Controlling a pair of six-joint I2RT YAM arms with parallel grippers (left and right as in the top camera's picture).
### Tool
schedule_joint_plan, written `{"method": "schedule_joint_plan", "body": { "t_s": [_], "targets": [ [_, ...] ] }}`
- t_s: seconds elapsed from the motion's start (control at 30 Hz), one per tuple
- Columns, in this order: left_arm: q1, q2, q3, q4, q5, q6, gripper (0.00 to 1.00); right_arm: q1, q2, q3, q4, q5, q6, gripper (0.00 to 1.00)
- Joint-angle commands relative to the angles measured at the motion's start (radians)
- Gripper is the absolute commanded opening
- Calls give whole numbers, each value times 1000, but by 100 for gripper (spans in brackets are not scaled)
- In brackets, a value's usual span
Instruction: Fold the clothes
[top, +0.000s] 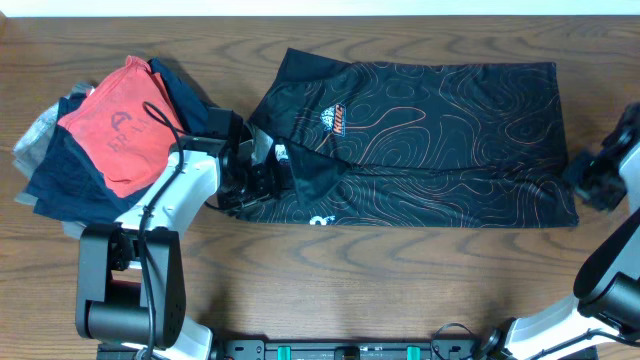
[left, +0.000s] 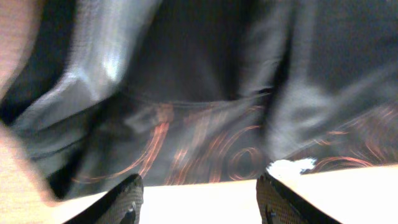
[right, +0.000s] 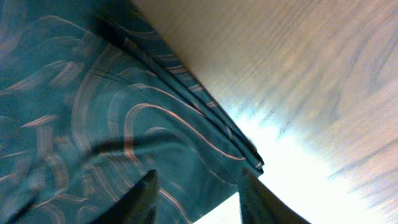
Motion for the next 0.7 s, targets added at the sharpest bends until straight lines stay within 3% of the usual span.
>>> {"method": "schedule_joint_plan", "body": {
  "t_s": [0.0,0.3,0.53,0.67],
  "targets": [
    [3,2,-18,9,-123,8,60,-3,5,-92,49,49,29,47],
    [3,4,-156,227,-123,8,59,-32,5,-167,133,42,48,47],
    [3,4,-206,239,-123,8,58,-32,5,-178,138,50,48,12],
    [3,4,-229,253,-123,8,47,-33,5,-197,135,96,48,1]
  ]
}}
